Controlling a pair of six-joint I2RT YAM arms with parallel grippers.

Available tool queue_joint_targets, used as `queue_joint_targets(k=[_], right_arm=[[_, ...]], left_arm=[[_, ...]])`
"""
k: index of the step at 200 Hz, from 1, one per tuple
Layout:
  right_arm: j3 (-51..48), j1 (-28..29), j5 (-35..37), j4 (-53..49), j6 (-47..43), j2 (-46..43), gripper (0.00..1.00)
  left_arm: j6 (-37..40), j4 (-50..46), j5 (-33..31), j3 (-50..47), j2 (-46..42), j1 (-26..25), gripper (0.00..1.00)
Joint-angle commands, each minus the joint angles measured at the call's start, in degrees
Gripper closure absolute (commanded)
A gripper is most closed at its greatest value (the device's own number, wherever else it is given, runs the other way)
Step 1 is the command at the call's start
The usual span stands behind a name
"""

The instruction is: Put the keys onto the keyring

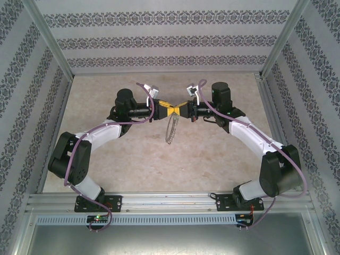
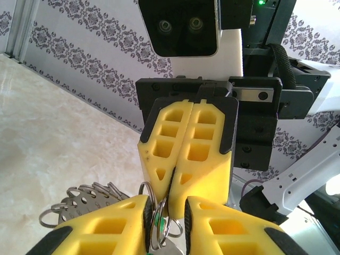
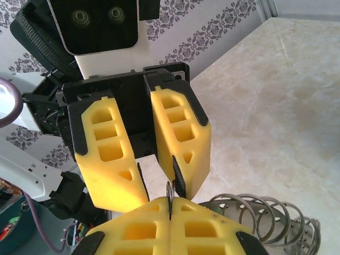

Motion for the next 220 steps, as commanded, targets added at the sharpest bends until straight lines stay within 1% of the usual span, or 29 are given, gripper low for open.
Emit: queue_joint_targets(k=[1,29,42,59,75,131,147,168,180,199,220], right_arm=[[1.30,-0.47,-1.37,1.60,-0.93,-0.10,1.00],[1.27,-0.66,-0.98,1.71,-0.86,-0.11,1.00],[1.26,-0.75,-0.82,1.80,-0.73,-0.12,1.00],[1.10,-0.95,-0.77,2.02,-0.55,-0.17,1.00],[1.10,-1.12,-0.42,2.26,-0.45,-0.25,1.00],[0.75,-1.39,-0.03,2.81,-0.02,-0.50,1.00],[0.76,-1.41,-0.18,2.94,0.07,-0.47,1.00],[0.65,-1.43,-0.15,2.92,0.07,-0.48,1.00],[0.66,-1.42,-0.18,3.00,0.15,-0.51,1.00],[0.61,-1.41,-0.60,3.33,0.41,-0.38,1.00],[0.58,-1.44,-0.96,3.70,0.68,-0.38,1.00]], left_arm=[[0.15,3.33,0.72,0.61,-0.25,-0.52,0.77],[0.12,3.28,1.16,0.35,-0.18,-0.51,0.78],[0.12,3.50,1.38,0.18,-0.22,-0.46,0.81],[0.15,3.54,1.71,-0.08,-0.38,-0.46,0.81],[0.24,3.61,1.82,-0.41,-0.50,-0.46,0.78],[0.43,3.64,1.81,-0.64,-0.73,-0.46,0.76],[0.43,3.68,1.73,-0.71,-0.75,-0.46,0.77],[0.34,3.89,1.95,-0.62,-0.58,-0.48,0.85],[0.32,4.05,2.08,-0.51,-0.50,-0.52,0.86],[-0.02,4.55,1.95,-0.43,-0.28,-0.50,0.86],[-0.62,5.32,2.00,-0.34,0.07,-0.46,0.82]])
